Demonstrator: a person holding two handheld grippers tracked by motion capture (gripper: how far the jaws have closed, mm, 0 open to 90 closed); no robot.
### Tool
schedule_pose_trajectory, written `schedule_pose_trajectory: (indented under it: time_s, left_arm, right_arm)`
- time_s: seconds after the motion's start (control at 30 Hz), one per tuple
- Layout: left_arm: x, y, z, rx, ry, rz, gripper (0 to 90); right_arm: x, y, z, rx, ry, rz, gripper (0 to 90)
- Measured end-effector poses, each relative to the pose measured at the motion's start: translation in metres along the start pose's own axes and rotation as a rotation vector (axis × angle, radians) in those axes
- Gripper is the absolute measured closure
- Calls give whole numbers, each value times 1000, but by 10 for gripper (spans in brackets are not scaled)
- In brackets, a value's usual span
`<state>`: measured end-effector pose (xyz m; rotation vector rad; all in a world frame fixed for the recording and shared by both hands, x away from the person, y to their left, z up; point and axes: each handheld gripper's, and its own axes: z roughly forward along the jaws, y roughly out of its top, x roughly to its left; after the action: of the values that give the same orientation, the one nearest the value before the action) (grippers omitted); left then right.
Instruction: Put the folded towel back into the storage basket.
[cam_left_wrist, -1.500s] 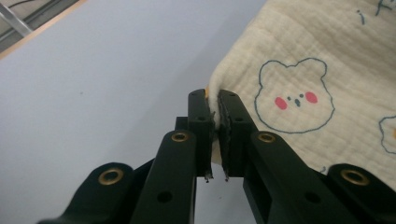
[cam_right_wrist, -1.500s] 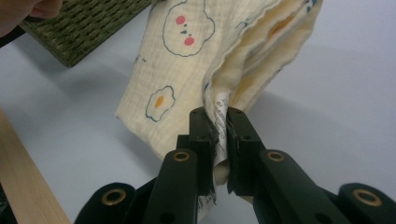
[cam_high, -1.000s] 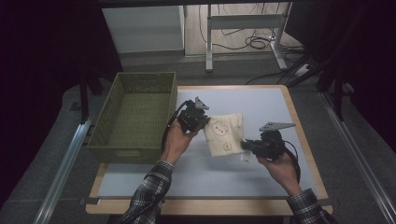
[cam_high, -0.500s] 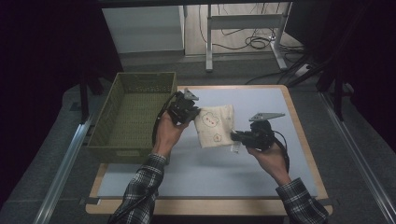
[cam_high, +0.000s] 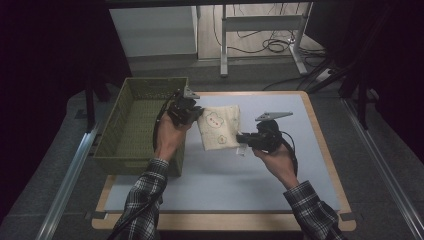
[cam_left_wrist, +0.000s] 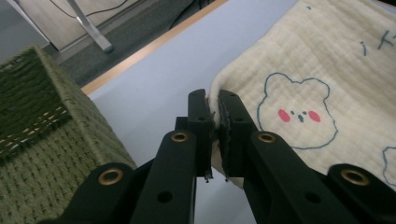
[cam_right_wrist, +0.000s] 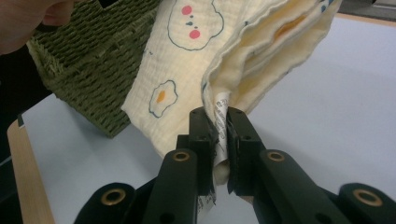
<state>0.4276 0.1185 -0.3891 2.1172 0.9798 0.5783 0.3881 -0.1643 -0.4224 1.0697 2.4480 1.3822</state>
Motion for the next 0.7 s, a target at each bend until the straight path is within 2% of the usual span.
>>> schedule_pose_trajectory:
  time_s: [0.53,0.7]
  left_arm:
    - [19,11,-21,-25,41,-3,845]
    - [33,10,-28,-24,67,-14,845]
  right_arm:
    - [11,28,5,-21,12,-8,822]
    - [16,39,15,-27,21,-6,822]
